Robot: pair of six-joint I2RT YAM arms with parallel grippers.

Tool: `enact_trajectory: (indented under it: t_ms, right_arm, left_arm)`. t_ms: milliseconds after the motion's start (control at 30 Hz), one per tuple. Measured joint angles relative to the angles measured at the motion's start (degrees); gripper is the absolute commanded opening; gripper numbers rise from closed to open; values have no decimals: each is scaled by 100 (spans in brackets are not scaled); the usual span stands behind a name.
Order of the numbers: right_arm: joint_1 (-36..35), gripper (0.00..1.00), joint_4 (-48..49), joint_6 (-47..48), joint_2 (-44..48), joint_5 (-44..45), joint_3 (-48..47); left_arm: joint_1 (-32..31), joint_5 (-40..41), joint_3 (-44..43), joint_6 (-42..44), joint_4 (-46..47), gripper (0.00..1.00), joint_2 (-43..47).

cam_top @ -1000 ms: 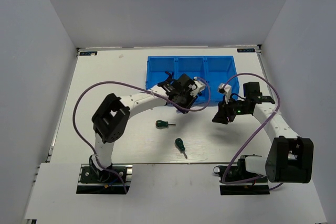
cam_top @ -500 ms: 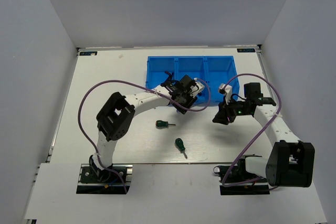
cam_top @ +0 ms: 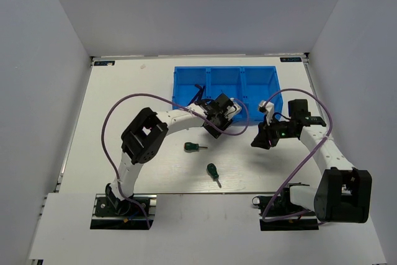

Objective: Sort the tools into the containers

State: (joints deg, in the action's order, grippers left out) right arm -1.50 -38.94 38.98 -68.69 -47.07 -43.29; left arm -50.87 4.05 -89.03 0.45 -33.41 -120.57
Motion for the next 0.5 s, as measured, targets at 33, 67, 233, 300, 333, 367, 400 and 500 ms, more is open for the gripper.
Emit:
enact_trajectory:
  t_ms: [33, 67, 233, 300, 333, 367, 400, 500]
  right_arm:
    - [0, 43, -24, 0, 13, 0, 15]
    - [0, 43, -31, -2, 26, 0, 31]
    - [0, 43, -46, -2, 79, -2, 87]
    - [0, 43, -55, -4, 79, -2, 98]
    - [0, 43, -59, -7, 79, -2, 98]
    - [0, 43, -59, -7, 81, -2, 98]
    - [0, 43, -61, -7, 83, -2, 98]
    - [2, 41, -122, -2, 85, -2, 98]
  left_arm:
    - [2, -4, 0, 0, 20, 50, -20]
    - [2, -4, 0, 11, 48, 48, -20]
    - [0, -118, 39, 42, 109, 15, -20]
    - [-39, -221, 57, 83, 138, 4, -15]
    - [-68, -240, 70, 57, 155, 1, -7]
    - [-90, -280, 94, 48, 173, 0, 13]
    - [-107, -330, 120, 31, 175, 0, 37]
    - [-160, -688, 214, 31, 72, 0, 173]
